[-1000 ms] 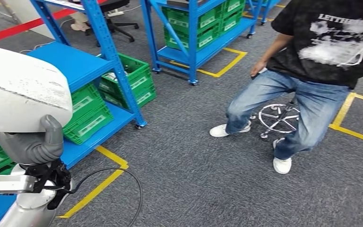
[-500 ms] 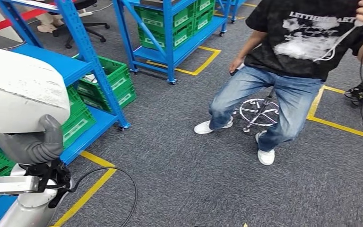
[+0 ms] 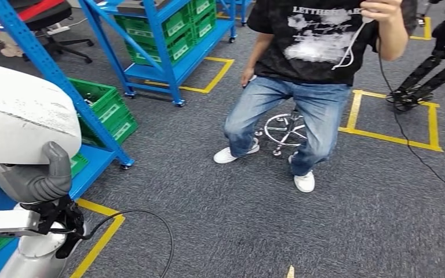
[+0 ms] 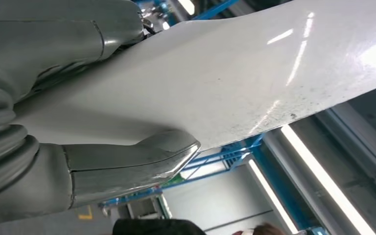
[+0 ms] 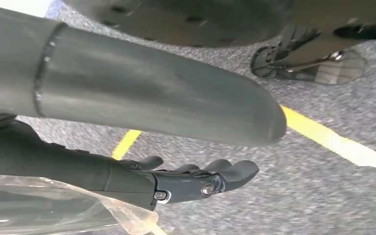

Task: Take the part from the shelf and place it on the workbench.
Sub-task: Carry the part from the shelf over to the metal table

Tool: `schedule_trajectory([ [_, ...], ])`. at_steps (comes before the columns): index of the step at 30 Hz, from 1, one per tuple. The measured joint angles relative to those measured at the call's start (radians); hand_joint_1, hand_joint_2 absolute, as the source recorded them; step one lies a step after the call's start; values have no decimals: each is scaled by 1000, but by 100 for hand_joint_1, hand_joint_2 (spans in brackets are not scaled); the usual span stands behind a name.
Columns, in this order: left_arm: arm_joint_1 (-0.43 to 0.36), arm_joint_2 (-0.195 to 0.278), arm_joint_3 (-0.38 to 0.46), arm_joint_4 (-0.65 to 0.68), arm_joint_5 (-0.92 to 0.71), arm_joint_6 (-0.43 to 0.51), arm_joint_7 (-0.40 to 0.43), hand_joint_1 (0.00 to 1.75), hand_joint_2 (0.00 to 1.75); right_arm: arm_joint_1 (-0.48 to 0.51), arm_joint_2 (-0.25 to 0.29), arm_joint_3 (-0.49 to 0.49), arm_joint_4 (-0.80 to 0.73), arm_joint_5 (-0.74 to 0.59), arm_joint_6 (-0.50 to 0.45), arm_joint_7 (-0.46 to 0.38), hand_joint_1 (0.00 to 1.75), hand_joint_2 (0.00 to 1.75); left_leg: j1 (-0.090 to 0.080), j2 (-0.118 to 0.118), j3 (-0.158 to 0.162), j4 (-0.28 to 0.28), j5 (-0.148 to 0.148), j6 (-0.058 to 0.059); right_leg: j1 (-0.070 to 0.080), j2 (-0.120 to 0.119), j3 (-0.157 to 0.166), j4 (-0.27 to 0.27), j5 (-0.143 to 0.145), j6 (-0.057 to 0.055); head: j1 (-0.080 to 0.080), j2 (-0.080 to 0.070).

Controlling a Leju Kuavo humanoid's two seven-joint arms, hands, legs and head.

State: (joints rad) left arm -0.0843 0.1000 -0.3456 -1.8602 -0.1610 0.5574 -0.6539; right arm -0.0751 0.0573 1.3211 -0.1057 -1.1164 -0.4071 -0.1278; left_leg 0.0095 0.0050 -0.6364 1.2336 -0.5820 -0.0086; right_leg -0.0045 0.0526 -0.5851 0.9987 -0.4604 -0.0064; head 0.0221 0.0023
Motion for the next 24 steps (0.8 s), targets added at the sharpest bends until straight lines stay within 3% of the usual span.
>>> schedule_trajectory([
  [2, 2, 1, 4, 0, 11, -7, 0, 175, 175, 1, 2, 1, 0, -1, -2, -2, 0, 0, 1, -30, 59, -140, 69, 9, 1, 19, -2, 3, 1, 3, 0, 0],
  [3, 4, 1, 8, 0, 13, -7, 0, 175, 175, -1, 3, 2, 0, -2, -3, -3, 0, 0, 1, -45, 79, -189, 85, 12, 1, 27, -5, 5, 2, 6, 0, 0],
  [4, 6, 1, 12, 0, 15, -6, 0, 175, 175, -1, 4, 2, 0, -2, -4, -5, 0, 0, 0, -55, 88, -215, 89, 14, 0, 35, -11, 6, 4, 12, 0, 0],
  [6, 9, 1, 21, 1, 11, -6, 1, 175, 175, 1, 4, 3, 0, -2, -3, -7, 0, 0, -2, -47, 89, -224, 88, 18, -3, 47, -19, 5, 9, 25, 0, 0],
  [8, 10, 2, 26, 1, 7, -10, 1, 175, 175, 6, 4, 4, 0, -2, -2, -9, 0, 0, 0, -31, 91, -233, 95, 28, -2, 22, -35, 25, -6, 35, 2, 0],
  [10, 12, 2, 28, 1, 4, -13, 0, 175, 175, 5, 4, 4, 0, -1, -2, -10, 0, 0, 2, -12, 91, -238, 99, 36, -2, -23, -82, 119, -61, 44, 6, 0],
  [12, 16, 3, 29, 1, 4, -14, 0, 175, 175, 3, 4, 4, 0, 0, -1, -10, 0, 0, 1, 8, 89, -237, 99, 38, -4, -42, -145, 255, -119, 52, 8, 0],
  [13, 18, 3, 30, 2, 4, -15, 0, 175, 175, 3, 4, 4, 0, 0, -1, -11, 0, 0, 1, 19, 89, -237, 99, 38, -5, -44, -162, 294, -127, 55, 8, 0],
  [14, 19, 3, 30, 2, 3, -16, 0, 175, 175, 4, 4, 4, 0, 0, -1, -11, 0, 0, 1, 29, 89, -237, 98, 38, -7, -47, -158, 291, -116, 57, 8, 0],
  [15, 20, 3, 30, 2, -1, -17, 0, 175, 175, 5, 4, 4, 0, 0, 0, -11, 0, 0, 1, 38, 90, -237, 97, 37, -8, -52, -132, 245, -89, 58, 8, 0],
  [17, 20, 4, 31, 2, -16, -20, 1, 175, 175, 4, 4, 4, 0, 1, 3, -10, 0, 0, -2, 53, 92, -235, 93, 30, -5, -85, -48, 97, -33, 55, 9, 0],
  [19, 21, 5, 33, 2, -32, -28, 4, 175, 175, 1, 4, 5, 0, 2, 5, -10, 0, 0, -7, 65, 93, -231, 89, 20, 0, -104, 1, 11, -13, 42, 10, 0],
  [22, 22, 6, 36, 1, -38, -47, 12, 175, 175, 2, 4, 7, 0, -3, 6, -10, 0, 0, -5, 76, 96, -230, 85, 4, 2, -84, 2, 2, -10, 18, 11, 0],
  [24, 23, 8, 39, 1, -38, -56, 15, 175, 175, 3, 4, 10, 0, -5, 6, -10, 0, 0, -1, 47, 81, -188, 51, -6, -1, -68, 4, -2, -6, 5, 7, 0],
])
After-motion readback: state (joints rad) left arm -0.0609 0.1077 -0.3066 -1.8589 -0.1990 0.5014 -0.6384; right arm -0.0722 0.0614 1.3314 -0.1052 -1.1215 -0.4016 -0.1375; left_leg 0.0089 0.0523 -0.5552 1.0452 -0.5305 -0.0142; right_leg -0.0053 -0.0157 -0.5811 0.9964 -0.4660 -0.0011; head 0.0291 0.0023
